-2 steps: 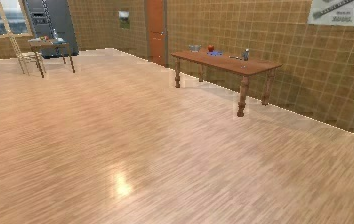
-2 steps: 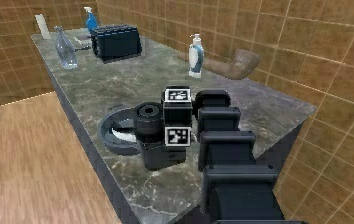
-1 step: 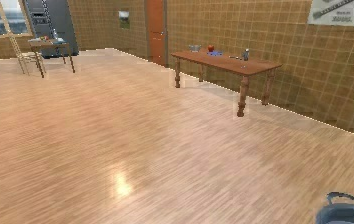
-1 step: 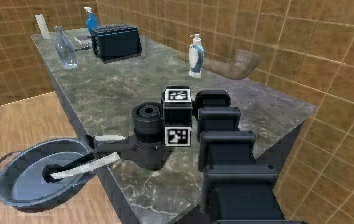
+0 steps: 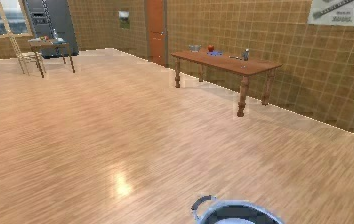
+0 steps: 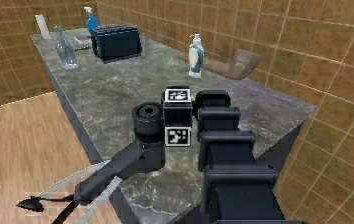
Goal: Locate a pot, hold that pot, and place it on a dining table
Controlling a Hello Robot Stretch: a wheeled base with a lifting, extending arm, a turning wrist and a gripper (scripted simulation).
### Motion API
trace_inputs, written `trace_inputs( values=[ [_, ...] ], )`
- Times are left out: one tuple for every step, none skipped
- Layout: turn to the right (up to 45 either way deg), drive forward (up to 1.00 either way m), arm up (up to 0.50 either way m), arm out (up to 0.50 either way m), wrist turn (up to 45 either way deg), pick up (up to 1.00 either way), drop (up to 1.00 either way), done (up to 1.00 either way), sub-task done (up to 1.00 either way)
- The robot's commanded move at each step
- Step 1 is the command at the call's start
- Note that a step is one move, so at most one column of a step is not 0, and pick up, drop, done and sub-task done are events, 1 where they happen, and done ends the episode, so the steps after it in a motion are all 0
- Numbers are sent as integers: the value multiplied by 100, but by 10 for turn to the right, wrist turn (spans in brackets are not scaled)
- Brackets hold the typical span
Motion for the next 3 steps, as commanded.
trace_inputs(
  values=[
    [0, 0, 0, 0, -180, 0, 0, 0, 0],
    [0, 0, 0, -10, 0, 0, 0, 0, 0],
    [-450, 0, 0, 0, 0, 0, 0, 0, 0]
  ],
)
